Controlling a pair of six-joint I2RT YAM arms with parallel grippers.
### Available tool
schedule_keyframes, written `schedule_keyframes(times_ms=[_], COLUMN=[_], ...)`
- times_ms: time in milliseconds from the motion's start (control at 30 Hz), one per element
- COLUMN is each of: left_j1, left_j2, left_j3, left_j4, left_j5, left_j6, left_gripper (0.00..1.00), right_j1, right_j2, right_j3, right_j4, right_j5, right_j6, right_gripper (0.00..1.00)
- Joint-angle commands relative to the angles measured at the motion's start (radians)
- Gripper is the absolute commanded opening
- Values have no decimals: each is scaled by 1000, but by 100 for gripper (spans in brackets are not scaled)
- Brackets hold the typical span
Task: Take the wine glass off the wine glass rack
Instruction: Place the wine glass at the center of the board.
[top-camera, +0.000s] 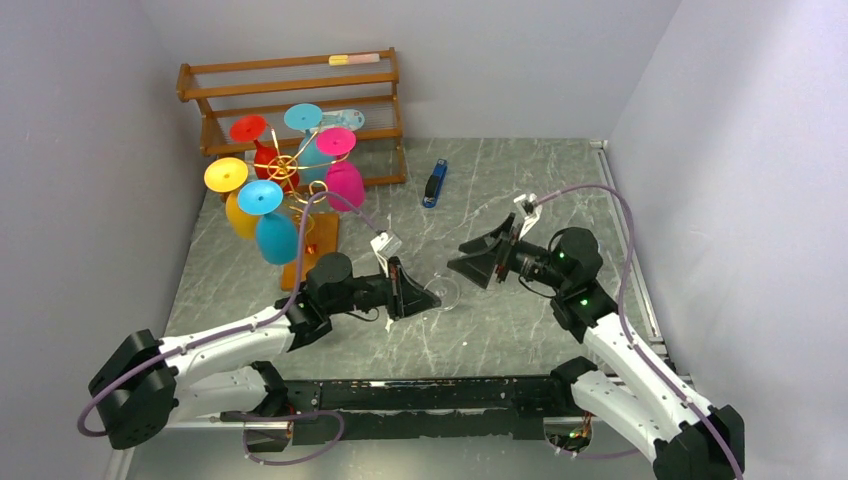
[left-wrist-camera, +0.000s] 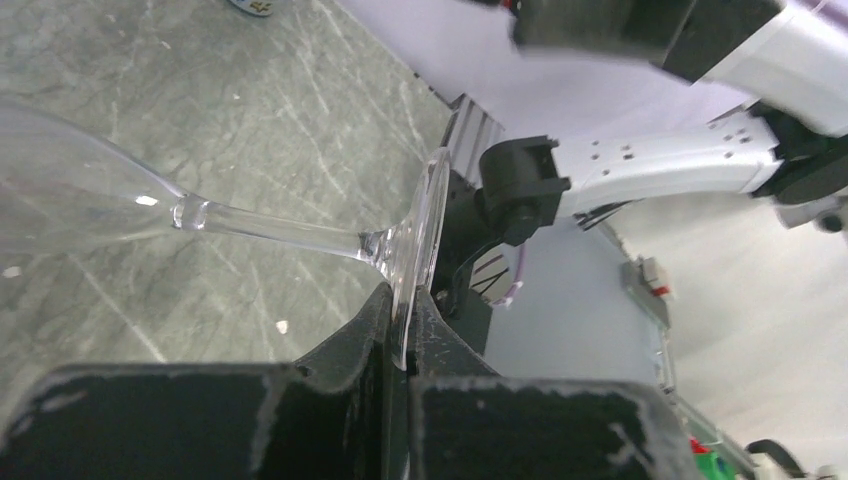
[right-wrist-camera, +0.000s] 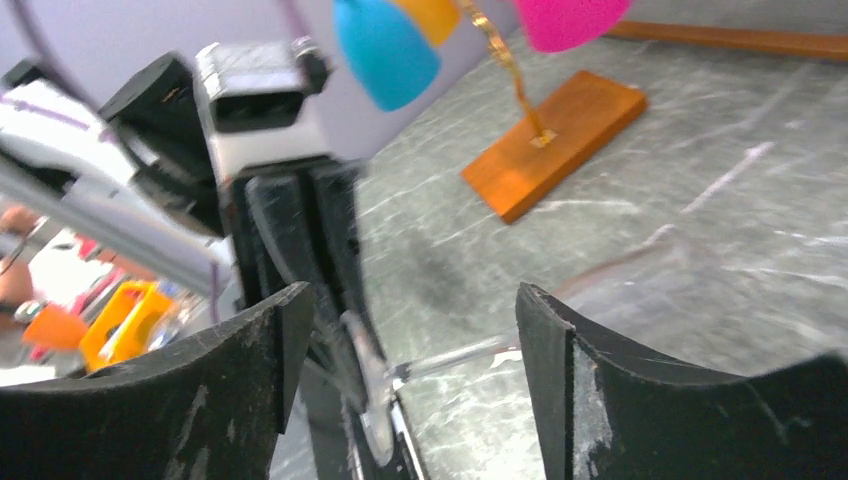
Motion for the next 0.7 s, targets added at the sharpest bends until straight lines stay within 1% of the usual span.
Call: schedule_keyframes(times_ms=[0, 67, 100, 167, 200, 300, 400, 500, 567, 633, 667], left_j1=[6, 6, 7, 6, 7, 6, 6, 4, 5, 5, 5], left_j2=[-50, -74, -87, -116, -132, -190, -243, -263, -255, -232, -218], left_j3=[48, 47, 43, 22, 9, -46, -96, -105, -93, -67, -49], left_j4=[-139, -182, -193, -200, -193, -137, -84, -102, -122, -162, -196], left_j5=[15, 13, 8, 7, 8, 31, 92, 124, 135, 215, 229], left_j6=[178, 229, 253, 291, 310, 369, 419, 491, 515, 590, 614], left_gripper=[5, 5, 5, 5, 5, 5, 5, 5, 6, 8, 8], right_j1=[1, 0, 1, -1, -1, -1, 0, -1, 0, -1, -1], right_j2=[17, 35, 47, 88, 110, 157, 168, 177, 190, 208, 220], right_j3=[80, 106, 123, 158, 175, 206, 198, 209, 240, 285, 308], right_j4=[-161, -211, -247, -345, -376, -394, -336, -286, -303, -350, -370], right_j5=[224, 311, 370, 499, 518, 500, 446, 337, 285, 233, 215], right_j6=[-13, 4, 17, 77, 75, 90, 108, 32, -29, -90, -117], right_gripper=[79, 81, 84, 86, 87, 92, 95, 95, 95, 95, 95])
